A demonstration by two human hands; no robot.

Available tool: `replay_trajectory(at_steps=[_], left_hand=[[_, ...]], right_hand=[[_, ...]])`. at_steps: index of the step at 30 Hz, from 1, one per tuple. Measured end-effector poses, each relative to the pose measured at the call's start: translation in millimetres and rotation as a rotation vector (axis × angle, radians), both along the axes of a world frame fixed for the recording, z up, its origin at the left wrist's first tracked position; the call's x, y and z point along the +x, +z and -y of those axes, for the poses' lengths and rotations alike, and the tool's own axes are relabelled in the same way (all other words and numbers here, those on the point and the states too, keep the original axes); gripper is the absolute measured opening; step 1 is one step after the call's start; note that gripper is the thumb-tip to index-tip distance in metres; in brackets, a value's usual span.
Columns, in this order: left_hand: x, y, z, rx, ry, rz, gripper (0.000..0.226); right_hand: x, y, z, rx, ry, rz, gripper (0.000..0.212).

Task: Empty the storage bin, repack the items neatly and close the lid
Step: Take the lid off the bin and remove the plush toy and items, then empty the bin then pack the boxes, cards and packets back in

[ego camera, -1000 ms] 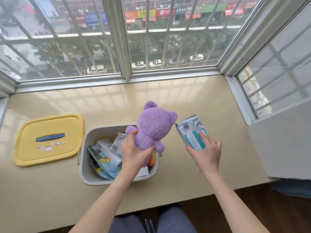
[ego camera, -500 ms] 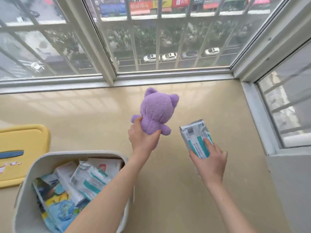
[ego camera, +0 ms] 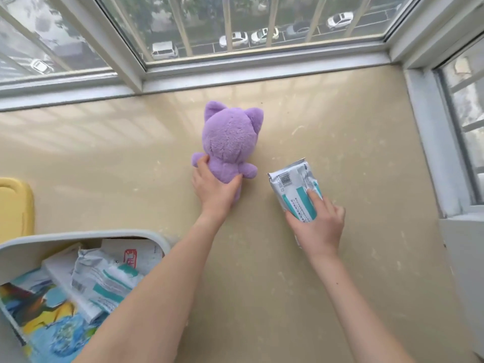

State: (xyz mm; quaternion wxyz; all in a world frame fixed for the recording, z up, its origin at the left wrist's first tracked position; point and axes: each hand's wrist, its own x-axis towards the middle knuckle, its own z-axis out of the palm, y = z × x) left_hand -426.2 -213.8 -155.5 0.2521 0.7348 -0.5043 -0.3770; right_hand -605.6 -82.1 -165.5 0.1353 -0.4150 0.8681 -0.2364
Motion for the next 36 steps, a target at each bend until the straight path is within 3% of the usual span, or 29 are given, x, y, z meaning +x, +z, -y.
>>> replay_trajectory(at_steps=[8,11,20,28,36], left_hand=[[4,0,-2,0.024,-0.041,-0.001,0.090],[8,15,-15,-0.025,-0.071,0.158,0.084],[34,43,-112,-0.319,-0.473,0.443,0.058],[50,45,-152,-0.236,-0.646,0.542,0.054],[68,136,-176,-0.329,-0.711,0.455,0.050]], right_hand=[[15,-1,-15,-0.003,0.008,-0.036,0.067],[27,0,-32,-0.005,0.004,-0.056,0.068],[66,-5,-91,0.063,-0.041,-0.138,0.065],[71,6,-95,0.278,0.014,-0.081,0.074],[60,111,-104,-0.078,0.239,-0.083,0.054]])
